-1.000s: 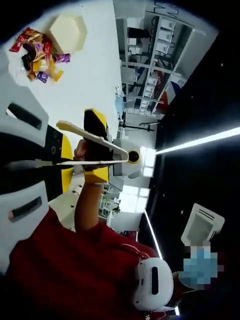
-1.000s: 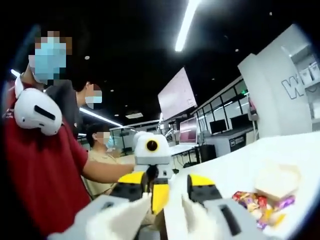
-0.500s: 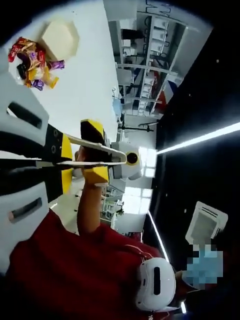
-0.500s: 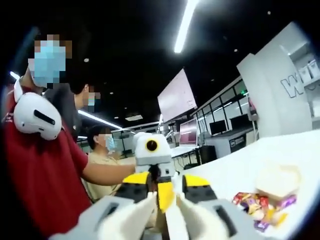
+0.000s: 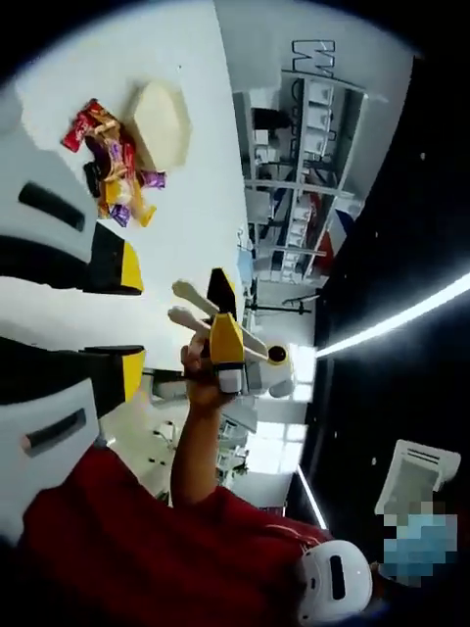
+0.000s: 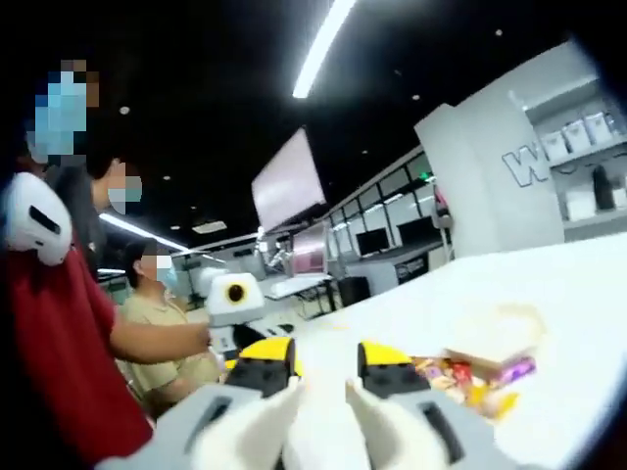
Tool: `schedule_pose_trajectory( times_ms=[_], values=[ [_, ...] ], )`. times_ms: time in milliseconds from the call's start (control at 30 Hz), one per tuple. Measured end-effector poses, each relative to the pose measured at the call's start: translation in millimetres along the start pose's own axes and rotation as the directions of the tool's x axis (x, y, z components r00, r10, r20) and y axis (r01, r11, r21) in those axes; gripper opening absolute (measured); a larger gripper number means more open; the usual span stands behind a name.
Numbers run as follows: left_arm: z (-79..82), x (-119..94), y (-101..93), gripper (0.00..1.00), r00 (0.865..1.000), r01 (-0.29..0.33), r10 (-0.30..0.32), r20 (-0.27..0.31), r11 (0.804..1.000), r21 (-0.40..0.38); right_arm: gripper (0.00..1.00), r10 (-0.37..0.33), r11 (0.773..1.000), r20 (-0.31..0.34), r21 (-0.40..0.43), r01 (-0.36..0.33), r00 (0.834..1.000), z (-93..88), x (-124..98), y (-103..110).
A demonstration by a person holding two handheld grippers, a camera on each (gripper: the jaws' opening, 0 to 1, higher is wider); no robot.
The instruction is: Place the target food into the container with the food tongs after gripping and lifting it, then release it inside without dropping or visibly crushing the food.
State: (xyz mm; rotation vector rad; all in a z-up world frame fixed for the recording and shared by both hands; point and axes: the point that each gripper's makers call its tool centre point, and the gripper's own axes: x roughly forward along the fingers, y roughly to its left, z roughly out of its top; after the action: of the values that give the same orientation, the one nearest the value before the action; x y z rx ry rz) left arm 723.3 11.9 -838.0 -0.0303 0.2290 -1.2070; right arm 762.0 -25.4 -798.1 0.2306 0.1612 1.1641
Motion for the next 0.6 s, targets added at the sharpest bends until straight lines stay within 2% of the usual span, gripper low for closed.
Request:
schedule_pose_trajectory(
  times_ms=[67, 100, 167, 300, 400, 433, 467, 500, 567, 600],
  values=[
    [-8.0, 0, 6.7, 0.32, 0.999, -0.032, 0.032, -0.006, 0.999, -0.017, 0.19, -0.031, 1.000, -0.003, -0.002, 0.031, 1.000, -4.4, 2, -10],
    [-9.2, -1, 10.0, 0.33, 0.999, -0.050, 0.050, 0.000, 0.999, -0.023, 0.20, -0.072, 0.997, -0.005, -0.005, 0.072, 0.997, -6.4, 2, -18],
    [-12.8, -2, 15.7, 0.35, 0.997, -0.082, 0.082, -0.006, 0.996, -0.022, 0.20, -0.109, 0.994, -0.010, -0.012, 0.108, 0.994, -8.5, 1, -27],
    [-19.1, -9, 38.6, 0.36, 0.978, -0.208, 0.208, -0.008, 0.978, -0.021, 0.20, -0.230, 0.973, -0.018, -0.032, 0.229, 0.973, -14.2, 0, -57],
    [-30.9, -12, 49.0, 0.55, 0.961, -0.276, 0.272, -0.057, 0.958, -0.074, 0.20, -0.276, 0.961, -0.029, -0.048, 0.274, 0.961, -18.4, 2, -71],
    [-33.9, -13, 50.9, 0.66, 0.956, -0.289, 0.284, -0.070, 0.955, -0.069, 0.20, -0.283, 0.958, -0.037, -0.047, 0.281, 0.958, -20.7, 3, -75],
    [-35.2, -14, 55.2, 0.73, 0.945, -0.321, 0.318, -0.072, 0.946, -0.048, 0.20, -0.294, 0.955, -0.041, -0.049, 0.292, 0.955, -22.1, 4, -79],
    [-35.2, -14, 56.7, 0.79, 0.941, -0.336, 0.333, -0.066, 0.941, -0.051, 0.20, -0.310, 0.950, -0.048, -0.056, 0.307, 0.950, -24.2, 6, -85],
    [-42.0, -16, 60.1, 0.88, 0.926, -0.370, 0.363, -0.106, 0.928, -0.051, 0.21, -0.334, 0.942, -0.058, -0.064, 0.330, 0.941, -26.5, 8, -93],
    [-45.4, -19, 64.7, 0.89, 0.909, -0.404, 0.397, -0.128, 0.914, -0.036, 0.21, -0.343, 0.938, -0.057, -0.063, 0.340, 0.937, -26.8, 10, -96]
  ],
)
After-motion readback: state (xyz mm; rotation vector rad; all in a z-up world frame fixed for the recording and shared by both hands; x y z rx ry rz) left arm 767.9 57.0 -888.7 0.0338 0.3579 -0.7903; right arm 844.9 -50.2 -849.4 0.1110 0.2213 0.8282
